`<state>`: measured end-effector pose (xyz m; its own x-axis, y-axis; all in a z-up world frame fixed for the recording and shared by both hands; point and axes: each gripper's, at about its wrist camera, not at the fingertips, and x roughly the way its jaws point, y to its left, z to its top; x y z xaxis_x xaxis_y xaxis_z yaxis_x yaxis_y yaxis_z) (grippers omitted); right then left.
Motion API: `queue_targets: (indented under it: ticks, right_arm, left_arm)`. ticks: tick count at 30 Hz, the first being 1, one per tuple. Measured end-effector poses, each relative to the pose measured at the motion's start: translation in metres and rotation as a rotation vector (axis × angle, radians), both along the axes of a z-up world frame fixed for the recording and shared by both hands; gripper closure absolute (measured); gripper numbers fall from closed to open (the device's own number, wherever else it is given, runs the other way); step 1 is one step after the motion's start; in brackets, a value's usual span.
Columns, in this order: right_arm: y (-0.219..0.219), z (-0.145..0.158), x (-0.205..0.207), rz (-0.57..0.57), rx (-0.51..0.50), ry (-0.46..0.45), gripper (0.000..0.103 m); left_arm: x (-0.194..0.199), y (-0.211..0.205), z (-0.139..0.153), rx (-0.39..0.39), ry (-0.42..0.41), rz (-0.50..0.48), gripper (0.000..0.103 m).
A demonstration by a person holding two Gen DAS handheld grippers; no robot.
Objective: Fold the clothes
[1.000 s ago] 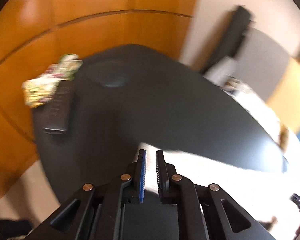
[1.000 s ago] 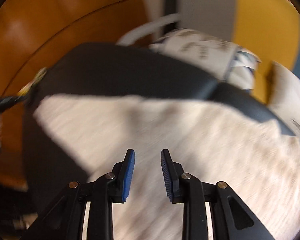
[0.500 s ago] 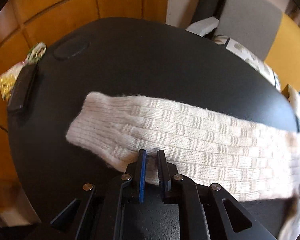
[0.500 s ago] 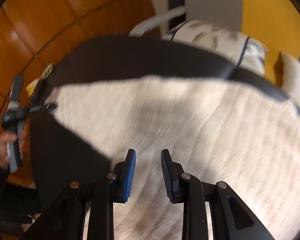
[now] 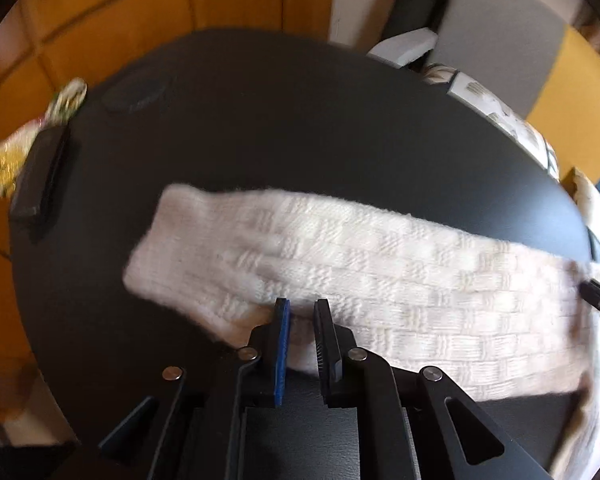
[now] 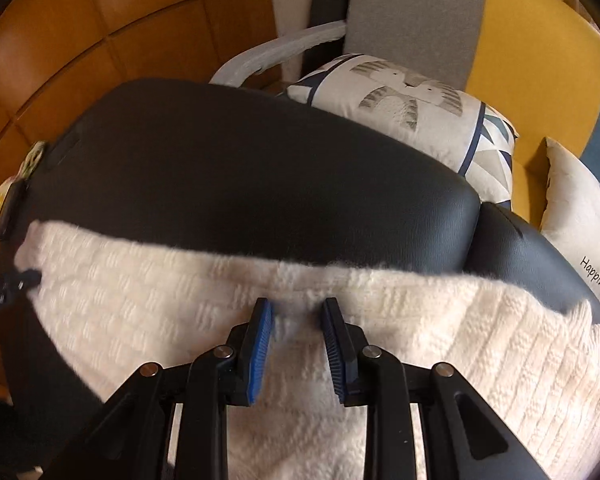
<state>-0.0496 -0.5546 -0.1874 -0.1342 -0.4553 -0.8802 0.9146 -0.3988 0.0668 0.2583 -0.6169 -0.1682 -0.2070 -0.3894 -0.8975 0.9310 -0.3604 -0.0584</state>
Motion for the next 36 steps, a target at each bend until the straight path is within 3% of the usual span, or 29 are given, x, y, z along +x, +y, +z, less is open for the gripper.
queue_targets:
  ticks: [3, 7, 11, 14, 18, 25, 27, 30, 32, 36]
  right_arm:
    - [-0.004, 0.002, -0.004, -0.016, -0.001, -0.026, 0.076]
    - [0.032, 0.022, -0.022, -0.034, -0.052, -0.104, 0.076]
    - [0.125, 0.052, -0.048, -0.083, -0.096, -0.124, 0.076]
    - [0.206, 0.059, -0.071, -0.172, -0.061, -0.093, 0.076]
    - [0.305, 0.049, -0.089, -0.297, 0.028, -0.071, 0.076]
    - [0.389, 0.025, -0.074, -0.390, 0.020, -0.126, 0.076]
    - [0.413, 0.019, -0.070, -0.415, 0.016, -0.142, 0.076]
    - [0.440, 0.012, -0.062, -0.444, 0.010, -0.161, 0.076]
    - [0.444, 0.011, -0.057, -0.446, 0.004, -0.169, 0.076]
    - [0.447, 0.010, -0.042, -0.436, -0.004, -0.173, 0.076]
  left_arm:
    - [0.004, 0.001, 0.001, -0.006, 0.010, 0.011, 0.089]
    - [0.004, 0.001, 0.002, -0.005, -0.007, 0.021, 0.089]
    - [0.000, 0.007, 0.012, -0.013, 0.024, 0.026, 0.089]
    - [-0.007, 0.019, 0.027, -0.029, 0.069, 0.013, 0.089]
    - [-0.046, 0.090, 0.046, -0.026, 0.169, -0.167, 0.088]
    - [-0.115, 0.258, 0.048, 0.058, 0.273, -0.499, 0.086]
    - [-0.123, 0.295, 0.037, 0.084, 0.247, -0.556, 0.086]
    - [-0.135, 0.321, 0.015, 0.096, 0.161, -0.595, 0.086]
    - [-0.135, 0.325, 0.001, 0.086, 0.104, -0.599, 0.086]
    - [-0.131, 0.313, -0.008, 0.065, 0.070, -0.596, 0.083]
